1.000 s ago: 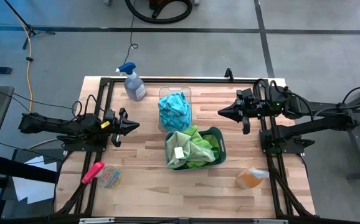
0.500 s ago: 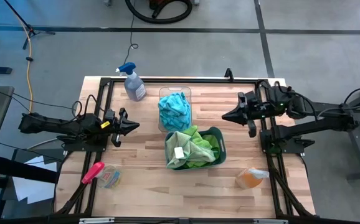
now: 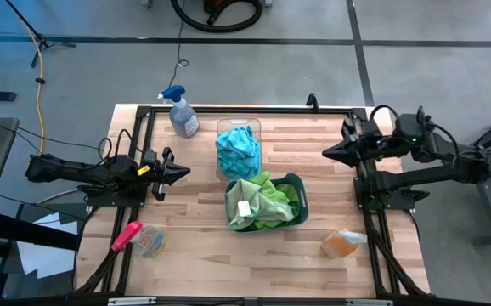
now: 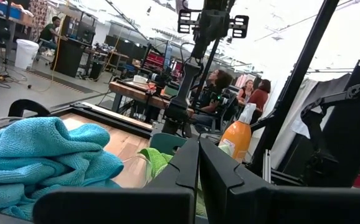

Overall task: Sort microfiber towel by color & place in baskets
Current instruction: Return to Home Position

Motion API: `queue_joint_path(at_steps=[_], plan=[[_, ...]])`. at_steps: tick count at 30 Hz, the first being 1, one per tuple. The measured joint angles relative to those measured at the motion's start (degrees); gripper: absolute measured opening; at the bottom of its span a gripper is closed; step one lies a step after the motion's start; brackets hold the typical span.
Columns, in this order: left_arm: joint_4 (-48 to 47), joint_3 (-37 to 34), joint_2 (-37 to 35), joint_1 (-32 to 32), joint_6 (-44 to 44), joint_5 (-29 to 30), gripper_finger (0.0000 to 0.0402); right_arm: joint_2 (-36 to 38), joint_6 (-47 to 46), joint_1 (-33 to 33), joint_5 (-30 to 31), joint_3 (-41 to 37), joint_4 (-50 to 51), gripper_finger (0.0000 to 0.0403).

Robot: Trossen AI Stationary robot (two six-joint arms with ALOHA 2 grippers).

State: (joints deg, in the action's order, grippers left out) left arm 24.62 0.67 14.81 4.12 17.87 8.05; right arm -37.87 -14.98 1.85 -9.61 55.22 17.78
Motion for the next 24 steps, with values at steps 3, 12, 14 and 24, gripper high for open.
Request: queue_joint_path(at_steps=[3, 12, 14, 24], plan=[[0.00, 0.00, 0.00, 0.00, 0.00, 0.00, 0.0000, 1.70, -0.13, 0.00, 0.00, 0.00, 0.79, 0.0000], [0.00, 0.00, 0.00, 0.00, 0.00, 0.00, 0.0000, 6.56, -1.49, 0.00, 0.02, 0.00, 6.14, 0.0000], [0.00, 0.00, 0.00, 0.00, -0.02, 0.00, 0.0000, 7.19, -1.47, 0.00, 0.06, 0.00, 7.05, 0.0000], [-0.01, 0.00, 0.00, -0.01, -0.02, 0.00, 0.0000, 9.36, -2.22, 0.00, 0.22, -2.02, 13.46, 0.0000]])
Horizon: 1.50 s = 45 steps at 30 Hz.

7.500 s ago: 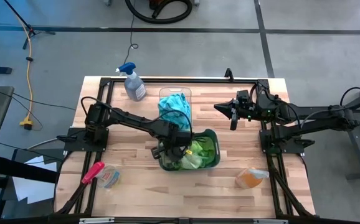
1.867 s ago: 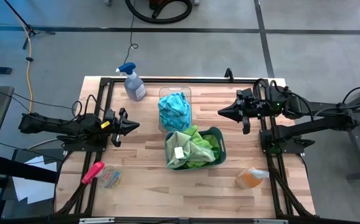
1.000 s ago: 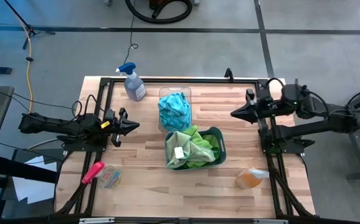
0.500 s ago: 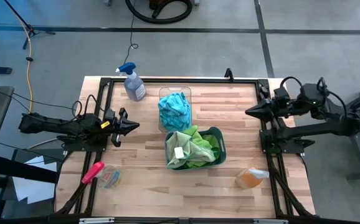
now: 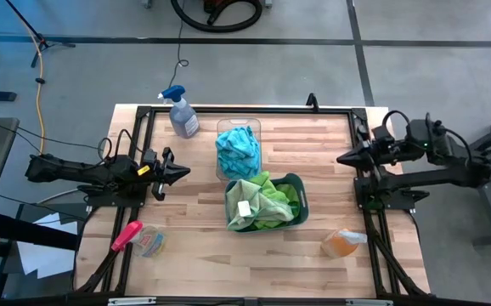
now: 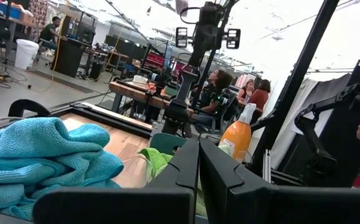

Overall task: Sort microfiber towel by color & place in baskets
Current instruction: Return to Home Position

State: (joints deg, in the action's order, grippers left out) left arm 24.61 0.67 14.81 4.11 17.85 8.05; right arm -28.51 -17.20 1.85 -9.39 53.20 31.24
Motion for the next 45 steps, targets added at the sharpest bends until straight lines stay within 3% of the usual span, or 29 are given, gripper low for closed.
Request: queue_joint_path(at_steps=[9, 16, 23, 33, 45], plan=[[-0.01, 0.00, 0.02, -0.01, 0.02, 0.00, 0.0000, 14.81, -7.49, 0.01, 2.12, -16.13, -3.68, 0.0000], [-0.01, 0.00, 0.02, -0.01, 0.00, 0.00, 0.0000, 26.59, -8.49, 0.00, 2.14, -33.14, -19.06, 0.0000], [0.01, 0.00, 0.00, 0.00, 0.00, 0.00, 0.0000, 28.13, -4.85, 0.01, 0.24, -45.27, -34.94, 0.0000], [-0.01, 0.00, 0.02, 0.00, 0.00, 0.02, 0.0000, 28.26, -1.95, 0.00, 0.11, -52.25, -42.05, 0.0000], [-0.01, 0.00, 0.02, -0.01, 0.02, 0.00, 0.0000, 28.21, 3.07, 0.00, 4.80, -52.64, -33.76, 0.0000]])
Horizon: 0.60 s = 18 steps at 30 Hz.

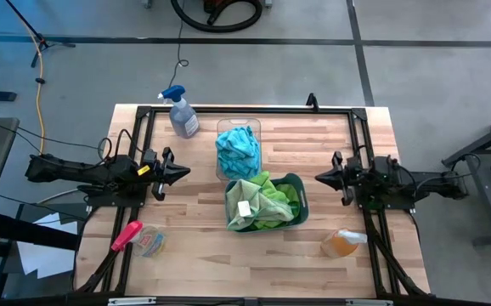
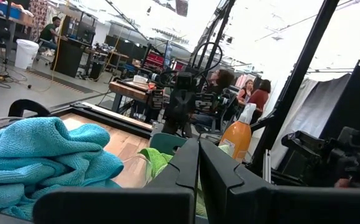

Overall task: Sort microfiber towel by color & place in baskets
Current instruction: Return to Home Position

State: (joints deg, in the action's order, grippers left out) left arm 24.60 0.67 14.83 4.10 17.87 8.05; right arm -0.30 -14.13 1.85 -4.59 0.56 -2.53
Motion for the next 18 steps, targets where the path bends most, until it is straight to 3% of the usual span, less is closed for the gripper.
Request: queue_joint_path(at_steps=[13, 18], plan=[[-0.22, 0.02, -0.06, 0.03, -0.02, 0.00, 0.0000, -0.09, -2.34, 0.00, -0.01, 0.02, 1.23, 0.0000], [-3.44, 0.02, -4.68, 0.04, -0.02, 0.00, 0.0000, 0.28, -2.34, -0.02, -0.04, 0.02, 1.21, 0.0000]])
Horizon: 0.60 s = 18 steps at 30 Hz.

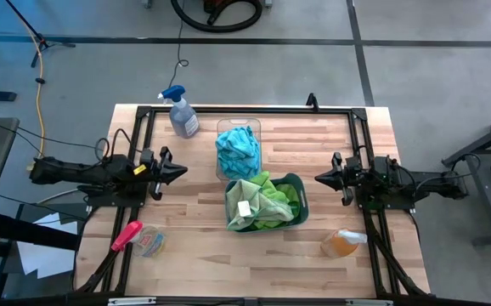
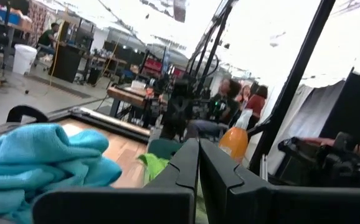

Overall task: Sort microfiber towel by color & place in baskets
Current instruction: Return to Home Position

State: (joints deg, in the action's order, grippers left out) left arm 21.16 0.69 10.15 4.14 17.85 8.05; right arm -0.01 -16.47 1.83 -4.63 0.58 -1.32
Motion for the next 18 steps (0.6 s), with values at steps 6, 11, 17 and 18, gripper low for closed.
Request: queue_joint_path(at_steps=[6, 11, 17, 18], plan=[[-5.28, 0.02, -8.25, -0.66, 0.00, 0.02, 0.0000, 0.00, 0.00, 0.00, -0.01, 0.00, 0.02, 0.0000], [-10.51, 0.00, -9.94, -1.47, -0.02, 0.03, 0.0000, 0.00, 0.00, 0.00, -0.01, 0.00, 0.02, 0.0000], [-19.61, 0.03, -9.94, -1.36, -0.02, -0.11, 0.0000, -0.38, 0.00, 0.00, -0.02, 0.00, 0.03, 0.0000], [-19.45, 0.04, -9.92, -1.35, -0.04, -0.38, 0.0000, -0.44, 0.00, 0.00, -0.01, 0.00, 0.04, 0.0000]])
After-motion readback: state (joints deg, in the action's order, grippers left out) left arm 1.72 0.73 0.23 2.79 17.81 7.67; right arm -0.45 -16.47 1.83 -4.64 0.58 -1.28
